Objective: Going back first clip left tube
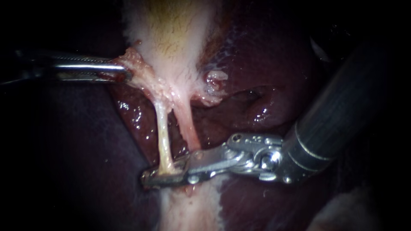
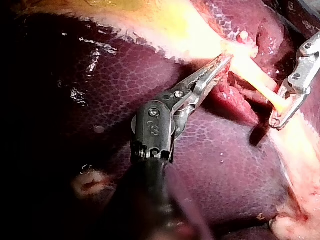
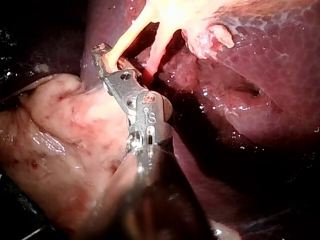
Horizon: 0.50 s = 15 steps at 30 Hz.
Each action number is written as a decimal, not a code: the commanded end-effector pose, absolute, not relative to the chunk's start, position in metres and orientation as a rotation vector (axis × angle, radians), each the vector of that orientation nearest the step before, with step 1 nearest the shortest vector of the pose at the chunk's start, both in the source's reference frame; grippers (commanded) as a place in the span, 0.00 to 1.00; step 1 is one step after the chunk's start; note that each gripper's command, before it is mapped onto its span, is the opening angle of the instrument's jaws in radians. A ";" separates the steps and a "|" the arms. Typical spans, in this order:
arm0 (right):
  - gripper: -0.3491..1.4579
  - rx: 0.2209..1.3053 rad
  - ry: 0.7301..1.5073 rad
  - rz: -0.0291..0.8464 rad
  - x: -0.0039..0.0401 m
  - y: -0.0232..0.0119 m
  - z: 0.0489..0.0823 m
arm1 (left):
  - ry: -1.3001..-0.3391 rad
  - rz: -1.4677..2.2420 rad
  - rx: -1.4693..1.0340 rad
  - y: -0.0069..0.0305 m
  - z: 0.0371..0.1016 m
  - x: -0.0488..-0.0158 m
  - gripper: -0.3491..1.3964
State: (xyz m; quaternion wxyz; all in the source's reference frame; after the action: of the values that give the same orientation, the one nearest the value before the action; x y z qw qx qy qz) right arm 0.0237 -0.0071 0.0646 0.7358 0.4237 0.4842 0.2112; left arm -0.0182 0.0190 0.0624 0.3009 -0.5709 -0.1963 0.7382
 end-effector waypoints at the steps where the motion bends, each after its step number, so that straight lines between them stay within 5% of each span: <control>1: 0.00 0.930 1.063 0.465 0.0237 -0.0070 0.0645 | -0.521 1.959 -1.515 0.0190 0.0624 -0.0182 0.00; 6: 0.00 0.929 1.052 0.464 0.0238 -0.0068 0.0642 | -0.521 1.959 -1.515 0.0190 0.0624 -0.0182 0.00; 10: 0.31 0.918 1.061 0.444 0.0241 -0.0068 0.0641 | -0.521 1.959 -1.515 0.0190 0.0624 -0.0182 0.00; 15: 0.43 0.829 1.122 0.394 0.0250 -0.0063 0.0646 | -0.521 1.959 -1.515 0.0190 0.0624 -0.0182 0.00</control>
State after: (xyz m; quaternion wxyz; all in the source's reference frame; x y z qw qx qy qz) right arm 0.0251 -0.0061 0.0648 0.7505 0.3694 0.5183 0.1779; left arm -0.0182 0.0190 0.0624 0.3012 -0.5709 -0.1962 0.7382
